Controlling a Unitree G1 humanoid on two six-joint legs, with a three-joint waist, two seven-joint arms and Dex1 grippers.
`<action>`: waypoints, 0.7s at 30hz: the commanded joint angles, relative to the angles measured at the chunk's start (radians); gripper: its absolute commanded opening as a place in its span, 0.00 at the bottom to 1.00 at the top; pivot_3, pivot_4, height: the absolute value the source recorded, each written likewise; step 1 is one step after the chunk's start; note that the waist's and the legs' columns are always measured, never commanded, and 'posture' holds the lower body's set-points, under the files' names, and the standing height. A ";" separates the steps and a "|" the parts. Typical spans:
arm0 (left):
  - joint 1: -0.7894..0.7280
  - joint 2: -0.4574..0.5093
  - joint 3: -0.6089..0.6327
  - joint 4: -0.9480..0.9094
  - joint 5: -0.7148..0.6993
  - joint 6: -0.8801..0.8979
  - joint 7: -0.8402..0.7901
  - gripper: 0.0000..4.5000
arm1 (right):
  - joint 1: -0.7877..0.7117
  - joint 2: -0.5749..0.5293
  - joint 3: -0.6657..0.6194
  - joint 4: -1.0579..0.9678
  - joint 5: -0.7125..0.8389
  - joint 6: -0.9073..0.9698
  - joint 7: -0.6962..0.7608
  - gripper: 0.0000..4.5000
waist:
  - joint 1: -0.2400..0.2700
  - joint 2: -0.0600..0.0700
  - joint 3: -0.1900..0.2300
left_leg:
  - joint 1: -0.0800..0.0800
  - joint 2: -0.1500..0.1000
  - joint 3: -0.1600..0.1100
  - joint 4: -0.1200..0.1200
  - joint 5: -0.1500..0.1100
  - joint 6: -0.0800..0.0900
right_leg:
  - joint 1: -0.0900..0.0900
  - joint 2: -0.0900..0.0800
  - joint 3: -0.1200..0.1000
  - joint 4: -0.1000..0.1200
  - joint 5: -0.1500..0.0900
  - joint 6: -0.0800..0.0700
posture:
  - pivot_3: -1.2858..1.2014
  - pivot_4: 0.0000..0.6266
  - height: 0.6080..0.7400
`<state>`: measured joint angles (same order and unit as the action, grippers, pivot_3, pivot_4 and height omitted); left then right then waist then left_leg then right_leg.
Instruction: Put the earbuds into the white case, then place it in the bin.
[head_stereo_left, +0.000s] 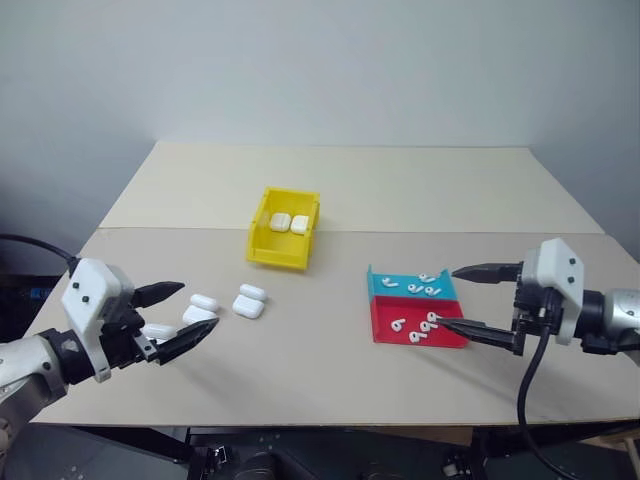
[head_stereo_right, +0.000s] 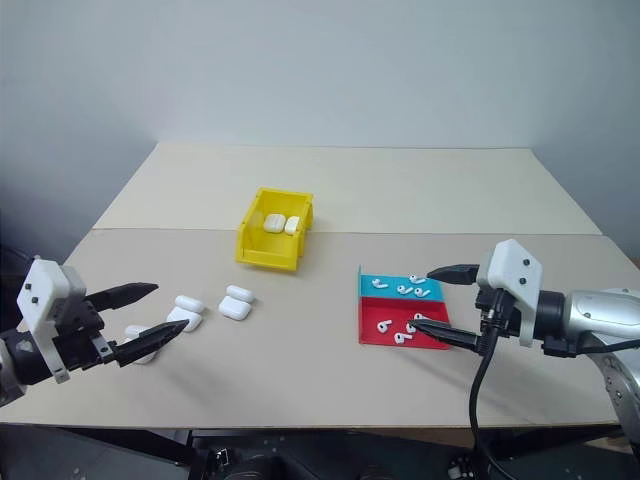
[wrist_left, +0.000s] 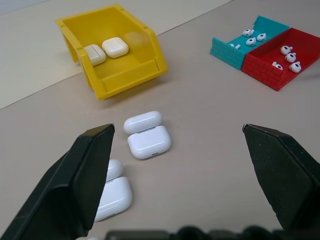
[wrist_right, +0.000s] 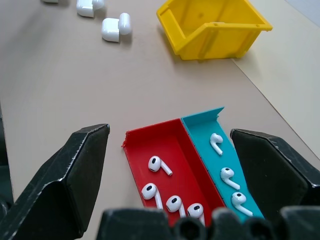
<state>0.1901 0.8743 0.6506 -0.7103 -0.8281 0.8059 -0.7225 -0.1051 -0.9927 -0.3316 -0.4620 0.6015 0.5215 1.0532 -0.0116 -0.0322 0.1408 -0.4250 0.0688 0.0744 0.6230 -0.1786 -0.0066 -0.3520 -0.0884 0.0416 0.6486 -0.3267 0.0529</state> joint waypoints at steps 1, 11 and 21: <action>-0.011 0.003 0.017 -0.026 -0.013 -0.027 0.003 0.99 | -0.016 0.002 -0.018 -0.024 0.007 -0.018 -0.011 1.00 | 0.000 0.000 0.000 | 0.000 0.000 0.000 0.000 0.000 0.000 | 0.000 0.000 0.000 0.000 0.000 0.000 | 0.52 0.24 1.00; -0.007 0.078 0.054 -0.040 -0.076 0.117 0.091 0.99 | -0.030 0.013 0.004 -0.019 0.006 -0.020 -0.026 1.00 | -0.001 0.000 0.000 | 0.000 0.000 0.000 0.000 0.000 0.000 | 0.000 0.000 0.000 0.000 0.000 0.000 | 0.52 0.24 1.00; 0.046 0.289 0.198 -0.054 -0.092 0.481 0.105 0.99 | -0.078 0.017 0.034 0.006 0.011 -0.015 -0.017 1.00 | 0.002 0.000 0.001 | 0.000 0.000 -0.001 -0.001 0.000 0.000 | -0.001 0.000 -0.001 0.000 0.000 0.000 | 0.52 0.24 1.00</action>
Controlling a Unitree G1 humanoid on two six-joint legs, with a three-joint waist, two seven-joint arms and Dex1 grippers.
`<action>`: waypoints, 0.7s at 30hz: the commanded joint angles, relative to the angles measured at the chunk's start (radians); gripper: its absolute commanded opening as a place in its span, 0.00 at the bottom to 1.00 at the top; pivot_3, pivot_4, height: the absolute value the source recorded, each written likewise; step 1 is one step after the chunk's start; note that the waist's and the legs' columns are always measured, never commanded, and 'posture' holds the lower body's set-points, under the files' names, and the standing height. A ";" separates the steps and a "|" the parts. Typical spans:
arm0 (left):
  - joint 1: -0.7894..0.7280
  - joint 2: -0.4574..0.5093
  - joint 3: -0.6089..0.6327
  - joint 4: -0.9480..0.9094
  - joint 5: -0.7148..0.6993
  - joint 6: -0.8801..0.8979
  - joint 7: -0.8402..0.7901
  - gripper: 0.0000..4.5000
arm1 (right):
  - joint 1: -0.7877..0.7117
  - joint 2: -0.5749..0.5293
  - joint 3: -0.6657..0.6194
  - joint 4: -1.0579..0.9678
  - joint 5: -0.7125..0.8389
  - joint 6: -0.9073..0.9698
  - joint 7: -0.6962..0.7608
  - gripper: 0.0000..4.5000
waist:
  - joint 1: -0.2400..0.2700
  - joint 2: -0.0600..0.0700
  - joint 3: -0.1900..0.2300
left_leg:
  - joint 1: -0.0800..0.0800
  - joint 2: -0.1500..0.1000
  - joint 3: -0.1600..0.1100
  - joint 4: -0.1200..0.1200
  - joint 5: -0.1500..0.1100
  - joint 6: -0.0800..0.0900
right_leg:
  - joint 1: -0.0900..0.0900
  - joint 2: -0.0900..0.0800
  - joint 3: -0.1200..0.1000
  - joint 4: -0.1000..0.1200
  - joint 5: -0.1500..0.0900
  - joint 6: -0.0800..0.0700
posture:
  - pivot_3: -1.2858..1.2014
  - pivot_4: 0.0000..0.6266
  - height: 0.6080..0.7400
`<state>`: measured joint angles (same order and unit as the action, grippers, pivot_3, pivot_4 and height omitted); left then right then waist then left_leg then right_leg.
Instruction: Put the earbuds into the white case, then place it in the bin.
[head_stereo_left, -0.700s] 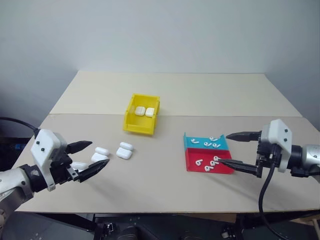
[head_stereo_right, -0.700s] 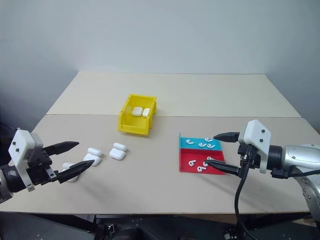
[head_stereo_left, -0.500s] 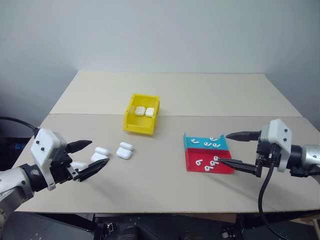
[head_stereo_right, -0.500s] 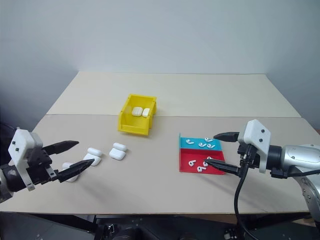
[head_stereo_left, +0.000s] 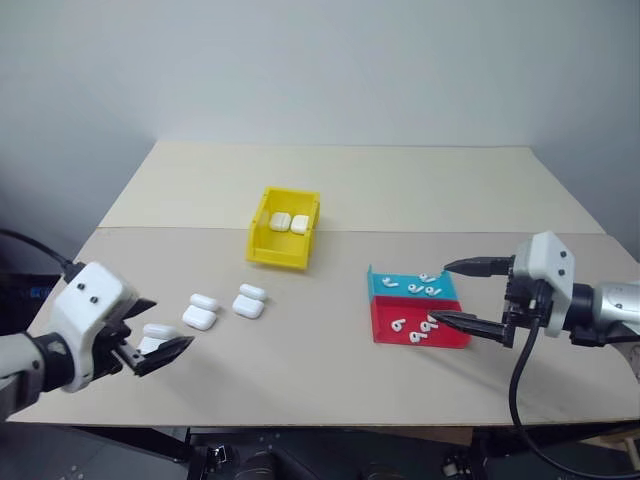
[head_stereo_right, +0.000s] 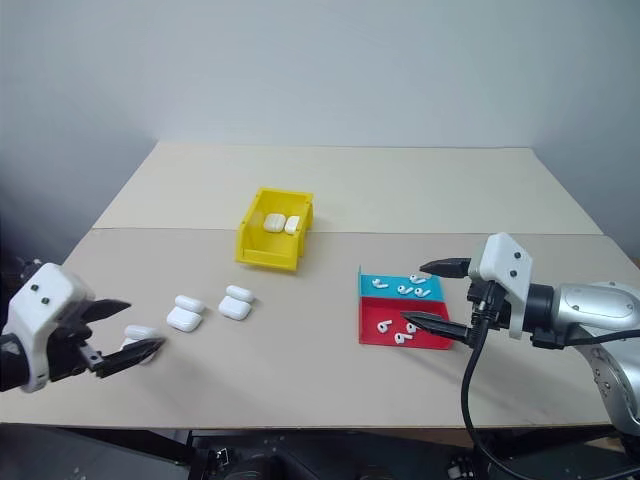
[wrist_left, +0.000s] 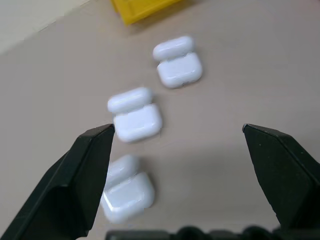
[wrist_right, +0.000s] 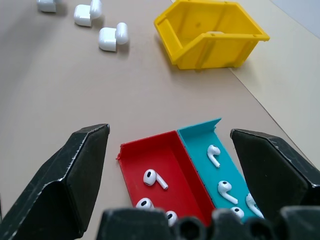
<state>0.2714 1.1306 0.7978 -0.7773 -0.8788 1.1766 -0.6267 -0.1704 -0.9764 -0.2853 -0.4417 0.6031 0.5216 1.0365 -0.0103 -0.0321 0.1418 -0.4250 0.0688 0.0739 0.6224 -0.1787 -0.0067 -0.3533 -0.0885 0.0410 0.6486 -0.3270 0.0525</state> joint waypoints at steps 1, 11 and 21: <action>-0.056 0.046 0.050 0.021 -0.053 0.152 0.025 0.99 | -0.014 0.004 -0.009 -0.013 0.008 -0.015 -0.002 1.00 | 0.002 0.000 0.000 | 0.000 0.000 0.000 0.000 0.000 0.000 | 0.000 0.000 0.000 0.000 0.000 0.000 | 0.52 0.24 1.00; -0.282 0.197 -0.158 0.310 -0.177 0.438 0.302 0.99 | -0.010 0.051 0.021 -0.034 0.009 -0.009 -0.037 1.00 | -0.002 -0.001 0.002 | 0.000 0.000 -0.002 -0.001 0.000 0.000 | -0.001 0.000 0.001 0.001 0.000 0.000 | 0.52 0.24 1.00; -0.482 0.119 -0.435 0.513 -0.544 0.438 0.722 0.99 | -0.030 0.033 0.015 -0.030 0.026 0.009 -0.026 1.00 | 0.000 -0.002 0.003 | -0.001 0.000 -0.007 -0.001 0.000 -0.001 | -0.001 -0.001 0.001 0.001 0.000 0.000 | 0.52 0.24 1.00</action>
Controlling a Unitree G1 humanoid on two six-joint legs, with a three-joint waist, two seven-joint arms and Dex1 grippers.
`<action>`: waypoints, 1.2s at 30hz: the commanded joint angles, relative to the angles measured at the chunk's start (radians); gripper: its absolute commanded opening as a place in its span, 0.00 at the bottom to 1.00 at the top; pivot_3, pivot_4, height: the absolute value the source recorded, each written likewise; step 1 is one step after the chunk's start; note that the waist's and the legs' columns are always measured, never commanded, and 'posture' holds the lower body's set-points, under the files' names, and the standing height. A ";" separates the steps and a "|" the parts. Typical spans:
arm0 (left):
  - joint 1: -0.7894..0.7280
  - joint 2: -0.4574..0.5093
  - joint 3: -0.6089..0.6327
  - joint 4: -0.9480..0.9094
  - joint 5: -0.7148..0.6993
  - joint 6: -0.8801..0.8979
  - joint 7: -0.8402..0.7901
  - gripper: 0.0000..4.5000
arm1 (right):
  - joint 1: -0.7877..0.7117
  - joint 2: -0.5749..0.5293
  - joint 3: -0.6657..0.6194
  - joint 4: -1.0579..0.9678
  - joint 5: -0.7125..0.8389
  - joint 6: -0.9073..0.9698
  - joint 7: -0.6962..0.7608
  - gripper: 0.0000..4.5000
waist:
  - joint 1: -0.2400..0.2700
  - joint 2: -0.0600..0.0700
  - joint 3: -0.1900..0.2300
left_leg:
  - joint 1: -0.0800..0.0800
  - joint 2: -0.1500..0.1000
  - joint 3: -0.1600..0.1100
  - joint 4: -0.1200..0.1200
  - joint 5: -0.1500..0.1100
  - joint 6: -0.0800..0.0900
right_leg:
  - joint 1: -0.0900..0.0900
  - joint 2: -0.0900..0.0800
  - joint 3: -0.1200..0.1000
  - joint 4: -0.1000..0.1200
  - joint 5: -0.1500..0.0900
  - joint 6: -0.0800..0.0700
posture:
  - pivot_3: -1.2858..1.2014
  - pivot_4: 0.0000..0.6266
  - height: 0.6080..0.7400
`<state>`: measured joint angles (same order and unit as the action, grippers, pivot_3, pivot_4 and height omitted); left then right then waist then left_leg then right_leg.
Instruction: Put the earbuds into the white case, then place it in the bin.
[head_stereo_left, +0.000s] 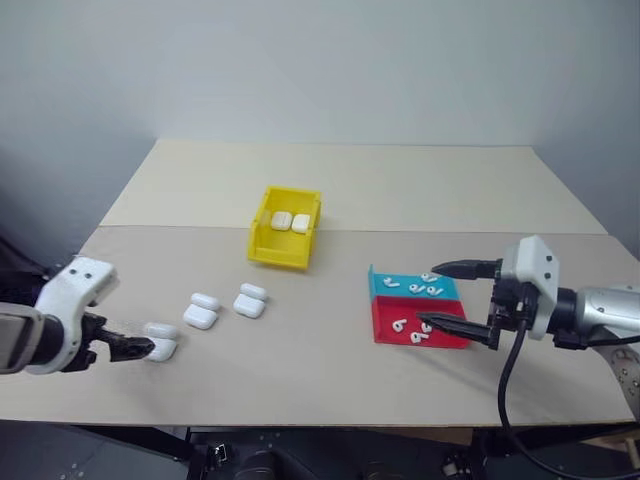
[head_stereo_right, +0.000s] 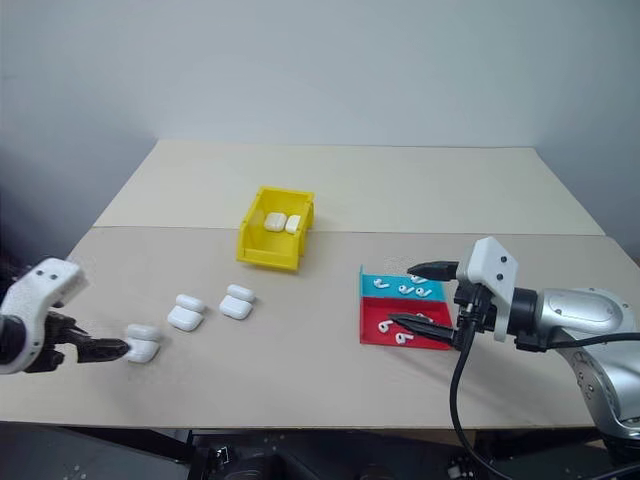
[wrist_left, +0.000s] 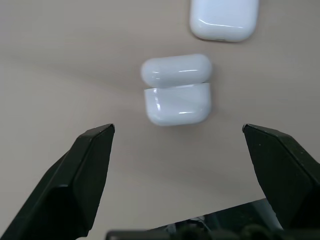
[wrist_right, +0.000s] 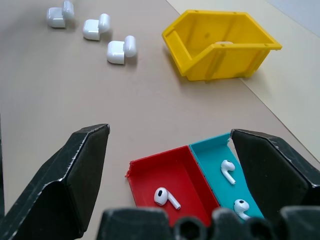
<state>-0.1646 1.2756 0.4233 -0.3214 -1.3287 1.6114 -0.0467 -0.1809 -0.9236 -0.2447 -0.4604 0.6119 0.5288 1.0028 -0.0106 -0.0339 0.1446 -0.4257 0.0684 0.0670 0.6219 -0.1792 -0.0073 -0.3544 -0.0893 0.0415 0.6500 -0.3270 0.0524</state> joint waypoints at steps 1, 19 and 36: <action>-0.061 -0.039 -0.087 0.076 -0.123 0.003 0.200 0.99 | -0.023 -0.021 -0.025 -0.012 0.019 0.005 0.007 1.00 | 0.000 0.000 0.000 | 0.000 0.000 0.000 0.000 0.000 0.000 | 0.000 0.000 0.000 0.000 0.000 0.000 | 0.52 0.24 1.00; -0.094 -0.015 -0.417 0.181 -0.642 -0.384 0.856 0.99 | -0.024 -0.038 -0.043 -0.038 0.046 0.029 0.002 1.00 | 0.005 -0.002 0.002 | 0.000 -0.001 -0.001 0.001 0.000 0.000 | 0.001 -0.001 0.000 0.001 0.000 0.000 | 0.52 0.24 1.00; -0.214 -0.024 -0.496 0.257 -0.461 -0.306 0.675 0.99 | 0.006 -0.024 -0.048 -0.059 0.046 0.022 -0.033 1.00 | 0.022 -0.002 0.002 | 0.000 -0.001 0.005 0.002 0.001 -0.001 | 0.001 0.000 -0.001 0.001 0.000 0.000 | 0.52 0.24 1.00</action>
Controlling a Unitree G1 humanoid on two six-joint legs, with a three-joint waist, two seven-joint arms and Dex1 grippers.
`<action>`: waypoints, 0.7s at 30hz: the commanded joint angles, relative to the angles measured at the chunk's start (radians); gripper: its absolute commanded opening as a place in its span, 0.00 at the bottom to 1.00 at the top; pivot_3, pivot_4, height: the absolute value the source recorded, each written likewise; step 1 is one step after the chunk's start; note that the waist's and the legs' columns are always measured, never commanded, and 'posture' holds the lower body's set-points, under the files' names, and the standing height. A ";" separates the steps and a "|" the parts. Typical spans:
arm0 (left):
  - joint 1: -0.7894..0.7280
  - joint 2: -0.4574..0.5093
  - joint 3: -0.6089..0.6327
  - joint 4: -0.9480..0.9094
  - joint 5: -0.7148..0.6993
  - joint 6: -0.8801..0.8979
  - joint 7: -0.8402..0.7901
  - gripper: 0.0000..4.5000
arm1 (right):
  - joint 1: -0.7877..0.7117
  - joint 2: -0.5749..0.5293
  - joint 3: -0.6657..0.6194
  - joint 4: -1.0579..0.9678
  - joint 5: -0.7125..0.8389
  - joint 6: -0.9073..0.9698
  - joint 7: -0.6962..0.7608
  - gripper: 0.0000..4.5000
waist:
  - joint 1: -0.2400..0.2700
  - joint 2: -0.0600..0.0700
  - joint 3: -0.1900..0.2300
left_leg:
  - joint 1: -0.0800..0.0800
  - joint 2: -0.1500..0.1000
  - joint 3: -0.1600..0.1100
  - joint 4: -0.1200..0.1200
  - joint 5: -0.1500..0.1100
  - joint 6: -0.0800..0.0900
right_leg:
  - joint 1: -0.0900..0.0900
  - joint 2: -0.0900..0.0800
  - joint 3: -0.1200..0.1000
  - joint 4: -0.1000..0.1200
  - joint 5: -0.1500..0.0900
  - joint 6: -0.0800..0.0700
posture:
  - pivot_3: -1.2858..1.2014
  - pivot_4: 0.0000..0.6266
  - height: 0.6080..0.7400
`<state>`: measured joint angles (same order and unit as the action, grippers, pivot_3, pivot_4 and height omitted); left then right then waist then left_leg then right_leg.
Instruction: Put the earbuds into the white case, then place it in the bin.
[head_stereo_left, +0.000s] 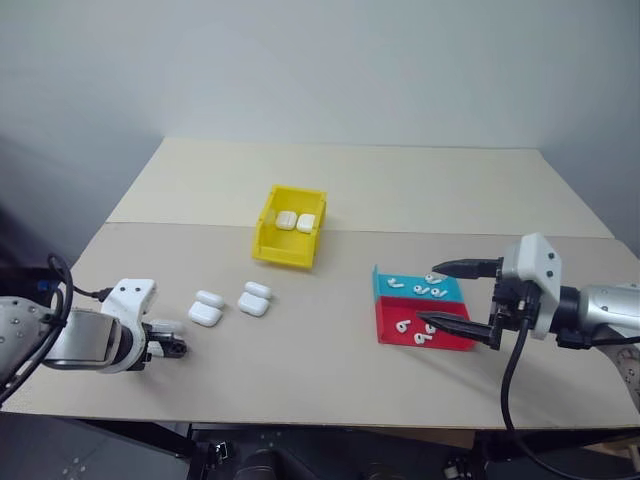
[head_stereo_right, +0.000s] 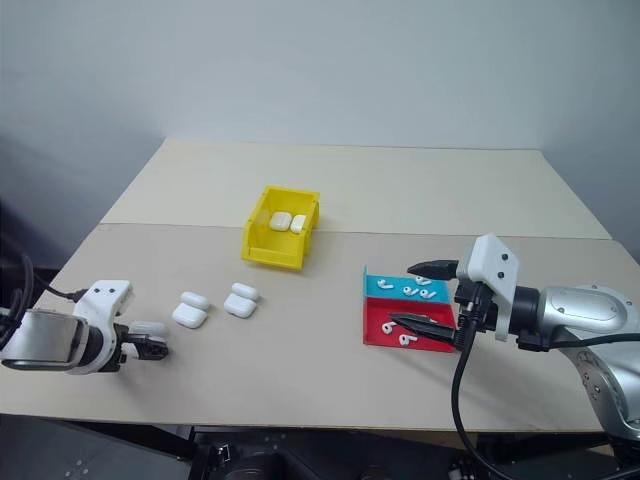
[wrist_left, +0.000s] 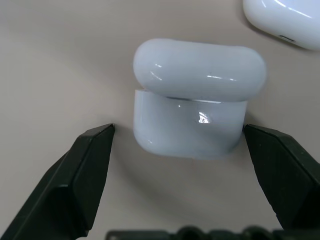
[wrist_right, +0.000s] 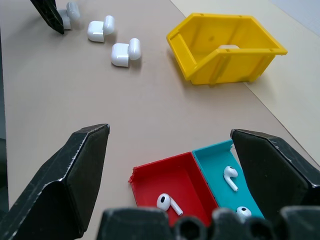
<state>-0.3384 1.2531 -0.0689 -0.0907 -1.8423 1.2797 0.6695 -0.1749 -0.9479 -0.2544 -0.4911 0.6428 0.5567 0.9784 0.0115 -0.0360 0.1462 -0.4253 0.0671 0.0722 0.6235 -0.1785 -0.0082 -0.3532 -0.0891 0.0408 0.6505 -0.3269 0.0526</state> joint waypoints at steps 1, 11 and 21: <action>-0.052 -0.007 -0.004 0.033 0.071 0.036 -0.057 0.99 | 0.002 0.000 -0.038 -0.030 0.016 -0.005 -0.010 1.00 | 0.000 0.000 0.000 | 0.000 0.000 0.000 0.000 0.000 0.000 | 0.000 0.000 0.000 0.000 0.000 0.000 | 0.52 0.24 1.00; -0.064 -0.060 0.005 0.023 0.184 0.110 -0.153 0.95 | 0.021 -0.004 -0.056 -0.046 0.025 -0.001 -0.018 1.00 | 0.000 0.000 0.000 | 0.000 0.000 0.000 0.000 0.000 0.000 | 0.000 0.000 0.000 0.000 0.000 0.000 | 0.52 0.24 1.00; -0.035 -0.108 0.065 0.000 0.231 0.145 -0.151 0.62 | 0.033 -0.011 -0.067 -0.052 0.025 -0.002 -0.024 1.00 | 0.001 0.002 -0.001 | 0.001 0.000 0.000 0.001 0.000 0.000 | 0.001 0.000 0.000 0.000 0.000 0.000 | 0.52 0.24 1.00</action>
<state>-0.3928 1.1498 -0.0111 -0.0765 -1.6163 1.4063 0.5184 -0.1413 -0.9475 -0.2748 -0.5178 0.6506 0.5568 0.9559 0.0128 -0.0341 0.1451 -0.4244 0.0668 0.0719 0.6242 -0.1784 -0.0084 -0.3518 -0.0896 0.0407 0.6509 -0.3269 0.0528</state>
